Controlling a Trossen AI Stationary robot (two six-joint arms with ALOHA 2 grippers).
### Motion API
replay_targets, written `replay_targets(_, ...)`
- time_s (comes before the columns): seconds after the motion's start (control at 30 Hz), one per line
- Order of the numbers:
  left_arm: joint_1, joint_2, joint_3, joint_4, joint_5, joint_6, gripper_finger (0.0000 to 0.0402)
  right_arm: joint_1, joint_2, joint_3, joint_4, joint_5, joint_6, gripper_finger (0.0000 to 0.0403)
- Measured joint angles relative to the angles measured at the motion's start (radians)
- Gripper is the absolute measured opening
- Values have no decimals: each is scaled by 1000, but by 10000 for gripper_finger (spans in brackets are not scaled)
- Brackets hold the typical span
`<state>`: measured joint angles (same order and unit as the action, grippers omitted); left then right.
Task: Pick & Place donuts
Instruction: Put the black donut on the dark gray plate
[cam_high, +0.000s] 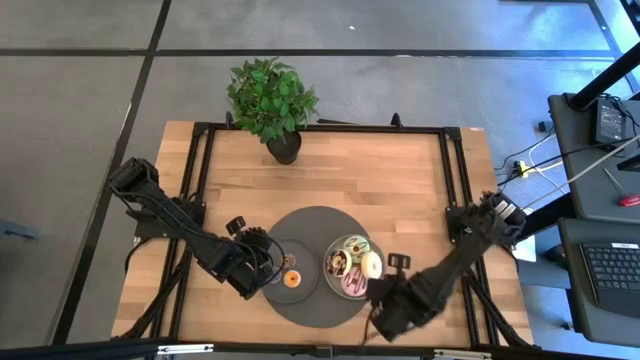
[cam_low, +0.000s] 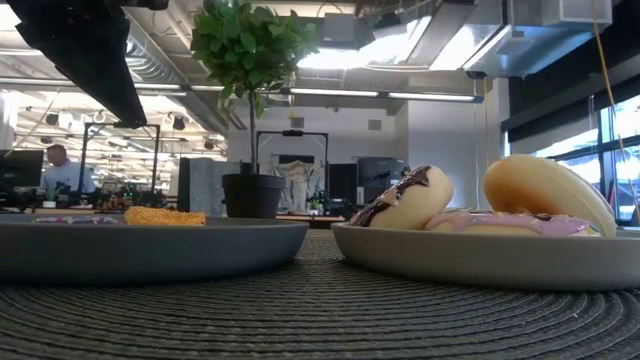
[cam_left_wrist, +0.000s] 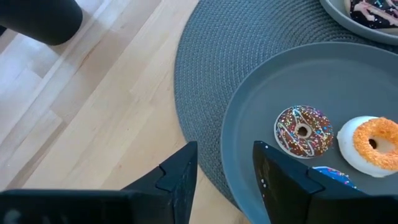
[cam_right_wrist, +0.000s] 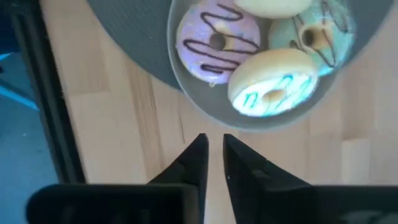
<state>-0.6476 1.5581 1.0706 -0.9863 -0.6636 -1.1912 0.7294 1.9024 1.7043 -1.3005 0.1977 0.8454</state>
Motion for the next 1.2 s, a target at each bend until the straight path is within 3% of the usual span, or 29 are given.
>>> replay_targets(0.17,0,0,0,0,-1,0,149,-40,-73,-174,115,-110,-37,20)
replay_targets(0.37,1,0,0,0,-38,1,152,-13,-259,-378,219,-114,166,10)
replay_targets(0.67,1,0,0,0,-43,1,149,5,-393,-556,234,-125,450,53)
replay_targets(0.9,1,0,0,25,38,0,152,15,-393,-649,388,-264,398,131)
replay_targets(1.03,1,0,0,78,58,0,149,49,-394,-700,467,-264,299,163)
replay_targets(1.2,1,0,0,127,58,0,150,105,-393,-768,545,-263,318,185)
